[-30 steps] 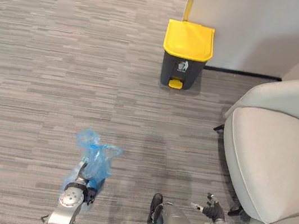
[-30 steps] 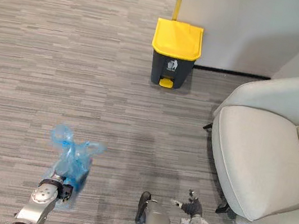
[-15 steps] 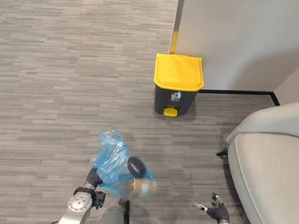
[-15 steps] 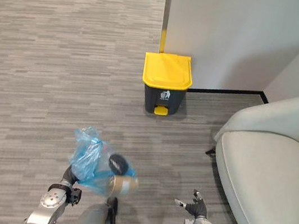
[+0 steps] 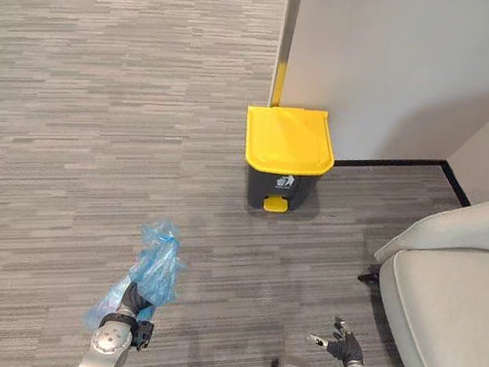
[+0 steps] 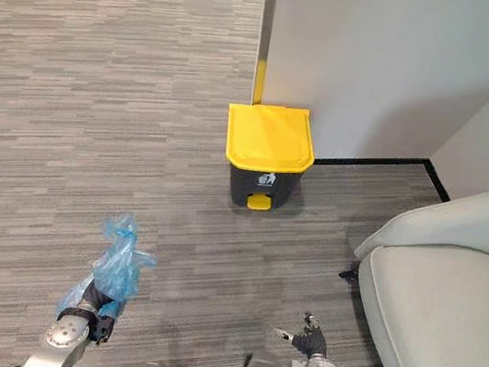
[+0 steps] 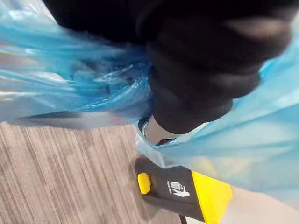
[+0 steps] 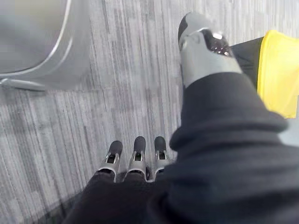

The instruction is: Gather rubbish on tea table into small bin, then transfer packed bag to large trash can.

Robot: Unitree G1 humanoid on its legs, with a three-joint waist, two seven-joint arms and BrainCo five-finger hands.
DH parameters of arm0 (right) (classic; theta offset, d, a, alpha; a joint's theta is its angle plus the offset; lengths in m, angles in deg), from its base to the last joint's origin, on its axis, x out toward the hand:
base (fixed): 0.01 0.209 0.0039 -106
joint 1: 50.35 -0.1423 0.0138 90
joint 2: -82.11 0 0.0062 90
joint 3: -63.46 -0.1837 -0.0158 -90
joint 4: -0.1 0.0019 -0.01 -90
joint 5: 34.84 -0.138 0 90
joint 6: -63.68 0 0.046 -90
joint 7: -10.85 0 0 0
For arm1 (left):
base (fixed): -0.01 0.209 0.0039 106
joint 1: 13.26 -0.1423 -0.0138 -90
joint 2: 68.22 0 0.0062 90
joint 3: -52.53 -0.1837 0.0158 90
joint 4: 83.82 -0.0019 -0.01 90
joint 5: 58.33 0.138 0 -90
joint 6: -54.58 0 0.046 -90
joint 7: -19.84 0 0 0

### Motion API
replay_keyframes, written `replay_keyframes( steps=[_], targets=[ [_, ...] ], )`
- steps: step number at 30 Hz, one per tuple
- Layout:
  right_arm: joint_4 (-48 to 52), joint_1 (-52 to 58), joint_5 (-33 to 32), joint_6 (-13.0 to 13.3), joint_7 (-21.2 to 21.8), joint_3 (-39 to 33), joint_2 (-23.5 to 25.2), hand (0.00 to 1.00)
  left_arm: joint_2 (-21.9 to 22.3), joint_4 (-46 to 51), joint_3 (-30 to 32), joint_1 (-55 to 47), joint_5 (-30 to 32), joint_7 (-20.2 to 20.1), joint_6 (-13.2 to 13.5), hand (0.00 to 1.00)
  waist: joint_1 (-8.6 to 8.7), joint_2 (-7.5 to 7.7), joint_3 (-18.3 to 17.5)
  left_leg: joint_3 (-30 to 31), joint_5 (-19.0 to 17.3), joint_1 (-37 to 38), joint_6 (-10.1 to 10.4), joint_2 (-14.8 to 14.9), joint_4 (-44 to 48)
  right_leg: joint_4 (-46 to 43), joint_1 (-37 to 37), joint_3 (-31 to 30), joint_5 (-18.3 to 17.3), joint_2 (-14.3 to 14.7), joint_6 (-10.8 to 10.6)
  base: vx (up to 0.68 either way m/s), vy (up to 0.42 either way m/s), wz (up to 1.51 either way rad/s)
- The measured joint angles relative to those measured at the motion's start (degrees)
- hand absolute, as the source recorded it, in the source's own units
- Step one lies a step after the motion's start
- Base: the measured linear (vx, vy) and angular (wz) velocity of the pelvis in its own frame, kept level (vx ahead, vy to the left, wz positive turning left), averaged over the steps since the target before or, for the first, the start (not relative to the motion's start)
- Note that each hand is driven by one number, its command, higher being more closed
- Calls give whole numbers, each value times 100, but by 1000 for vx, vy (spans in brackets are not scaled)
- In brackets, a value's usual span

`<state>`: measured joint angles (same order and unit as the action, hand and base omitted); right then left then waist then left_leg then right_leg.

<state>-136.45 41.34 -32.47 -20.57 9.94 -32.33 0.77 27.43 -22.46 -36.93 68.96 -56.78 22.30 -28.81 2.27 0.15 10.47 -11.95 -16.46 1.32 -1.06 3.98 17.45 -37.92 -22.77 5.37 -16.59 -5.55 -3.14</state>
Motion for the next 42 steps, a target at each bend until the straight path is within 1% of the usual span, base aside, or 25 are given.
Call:
replay_keyframes(
  steps=[1,2,3,5,7,9,10,11,12,15,17,19,20,22,25,27,29,30,31,33,36,37,38,39,42],
  targets=[
    [-17,16,0,0,1,5,-1,0,-13,-50,-2,15,-17,4,3,100,3,30,-17,13,-6,99,98,4,-62,628,16,55,289,44,3,522,-228,25],
    [-61,115,0,1,-3,9,-47,0,-13,-147,-20,30,-72,0,17,100,42,98,-26,141,-118,303,358,-60,-138,1340,163,94,1335,63,271,525,-204,1],
    [-155,54,1,-5,-7,-5,-224,0,110,-296,-22,105,-81,-12,20,100,-9,-141,-104,254,-79,339,550,208,-155,1291,190,182,1164,301,384,687,-287,6],
    [-152,10,1,-6,-8,-48,-264,0,128,-304,-49,184,-80,-39,19,100,53,-186,-87,406,41,373,745,320,-4,1106,238,303,846,355,503,476,-221,8],
    [-142,124,-2,-10,-8,-48,-243,0,268,-291,-49,279,-80,-120,23,100,34,-193,-78,538,316,200,980,526,978,1311,768,426,677,458,601,387,-195,17],
    [12,231,-5,-9,-11,-39,-202,0,362,-279,-49,263,-80,-124,24,100,2,-180,-74,643,761,-65,952,617,1971,1611,1247,401,629,515,635,258,-119,-2],
    [185,278,-9,2,-14,-35,-188,0,415,-206,-48,208,-83,-126,39,100,-6,-168,-57,618,772,-389,819,781,2839,1817,1552,376,567,580,670,289,-90,-22],
    [219,305,-16,2,-17,-41,-156,0,429,-184,-42,164,-87,-125,42,100,-38,-208,-78,514,534,-716,685,913,3422,1960,1762,281,516,654,746,219,-29,-31],
    [230,301,-18,2,-15,-39,-139,0,428,-178,-40,143,-87,-125,41,100,-76,-197,-76,466,434,-851,657,918,3534,2019,1845,229,499,662,751,195,15,-42],
    [187,240,-44,-5,-17,-130,-49,0,446,-181,-34,140,-87,-124,37,100,-176,-172,-47,235,194,-1456,374,887,2889,2291,2189,24,537,614,666,216,82,-32],
    [121,190,-74,-6,-24,-170,-9,0,447,-190,-36,155,-88,-122,35,100,-173,-147,-2,223,183,-1564,448,682,1927,2374,2359,-38,517,465,552,212,182,-20],
    [108,187,-75,0,-30,-259,-45,0,469,-192,-39,158,-89,-122,37,100,-166,-224,-3,198,930,-1507,566,519,467,2415,2435,-111,432,410,283,225,223,-15],
    [-24,168,-75,-10,-44,-285,-80,0,440,-288,-16,191,-91,-111,32,100,-170,-261,43,149,1396,-1467,340,506,240,2381,2470,-164,320,422,113,200,228,-3],
    [-38,201,-74,-52,-32,-283,-71,0,338,-349,11,220,-90,-99,16,100,-173,-82,-31,54,1331,-1372,243,211,55,2417,2490,-233,246,136,-51,195,212,5],
    [-38,173,-66,-56,-32,-288,-104,0,264,-355,13,190,-87,-100,13,100,-176,-49,-24,10,978,-1353,43,-117,186,2255,2506,-243,30,-202,-256,174,211,8],
    [-39,144,-51,-59,-23,-284,-97,0,225,-358,5,113,-85,-107,11,100,-176,-30,-27,-76,664,-1293,-41,-282,348,1773,2431,-319,-188,-425,-387,113,132,-9],
    [-39,61,0,-61,-8,-256,-65,0,180,-367,-24,8,-84,-109,8,100,-140,-32,-24,-125,525,-1092,-100,-395,307,459,1895,-538,-112,-549,-568,203,127,-4],
    [-47,120,5,-64,-5,-241,-12,0,84,-378,-113,-20,-81,-107,5,100,-128,14,-17,-71,443,-881,-146,-433,259,-404,1547,-587,119,-589,-571,245,99,13],
    [-55,180,7,-66,-2,-232,12,0,48,-390,-122,-22,-80,-108,4,100,-122,37,-34,-28,424,-787,-196,-424,258,-681,1437,-586,16,-550,-507,224,58,18],
    [-58,207,16,-66,-2,-212,10,0,17,-409,-109,-4,-81,-102,4,100,-111,76,-62,26,402,-660,-199,-393,246,-644,1238,-542,-237,-461,-308,265,-46,28],
    [-215,79,46,-65,-3,-210,-26,0,8,-491,-113,25,-83,-107,4,100,-5,40,-63,116,397,-482,-175,-213,212,97,797,-521,-248,-71,-134,226,-101,18],
    [-215,72,46,-64,-3,-208,-24,0,6,-508,-113,30,-84,-109,6,100,-6,47,-68,110,390,-458,-105,-188,226,478,757,-522,-117,-23,-92,215,-126,8],
    [-230,102,46,-60,-4,-200,-46,0,12,-563,-103,56,-84,-109,19,100,-7,101,-85,145,321,-400,79,-222,285,1068,807,-506,688,-25,-3,228,-123,16],
    [-274,116,45,-68,-14,-215,-127,0,108,-646,-113,100,-83,-118,9,100,-1,-35,-122,242,286,-329,157,-104,229,1162,946,-398,738,96,54,226,-129,13],
    [-272,108,45,-66,-14,-224,-196,0,158,-649,-108,111,-82,-123,27,100,9,-161,-182,255,369,-92,312,114,-216,1602,1183,-317,820,331,156,169,-138,-7]
  ],
)
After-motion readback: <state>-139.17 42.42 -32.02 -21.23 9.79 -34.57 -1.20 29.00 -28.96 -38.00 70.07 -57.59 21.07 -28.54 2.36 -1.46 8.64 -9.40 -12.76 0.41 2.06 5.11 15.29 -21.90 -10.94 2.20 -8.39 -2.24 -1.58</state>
